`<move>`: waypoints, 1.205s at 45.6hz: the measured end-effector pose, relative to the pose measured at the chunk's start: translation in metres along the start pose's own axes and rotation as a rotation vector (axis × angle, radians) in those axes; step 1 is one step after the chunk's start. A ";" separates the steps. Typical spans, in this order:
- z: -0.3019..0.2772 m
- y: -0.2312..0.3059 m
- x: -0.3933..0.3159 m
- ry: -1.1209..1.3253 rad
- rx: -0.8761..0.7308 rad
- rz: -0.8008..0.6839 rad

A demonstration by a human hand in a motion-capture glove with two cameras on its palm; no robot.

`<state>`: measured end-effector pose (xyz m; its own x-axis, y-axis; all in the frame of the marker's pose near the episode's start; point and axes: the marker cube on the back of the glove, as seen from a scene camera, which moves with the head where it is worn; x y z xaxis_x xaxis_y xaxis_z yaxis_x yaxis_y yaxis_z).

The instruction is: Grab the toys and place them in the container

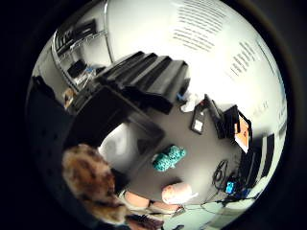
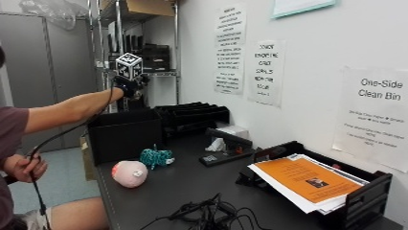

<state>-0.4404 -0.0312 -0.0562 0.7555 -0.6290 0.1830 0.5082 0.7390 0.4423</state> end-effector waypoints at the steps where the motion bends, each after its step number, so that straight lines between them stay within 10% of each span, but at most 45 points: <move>1: 0.005 0.003 -0.003 -0.014 -0.023 -0.034; 14: 0.082 0.009 -0.004 0.077 -0.456 0.099; 22: 0.077 0.016 0.008 0.104 -0.459 0.102; 39: -0.035 0.042 0.057 0.301 -0.496 0.171; 55: -0.156 0.196 0.164 0.340 -0.443 0.342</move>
<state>-0.1526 0.0479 -0.0765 0.9564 -0.2833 -0.0705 0.2834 0.9590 -0.0081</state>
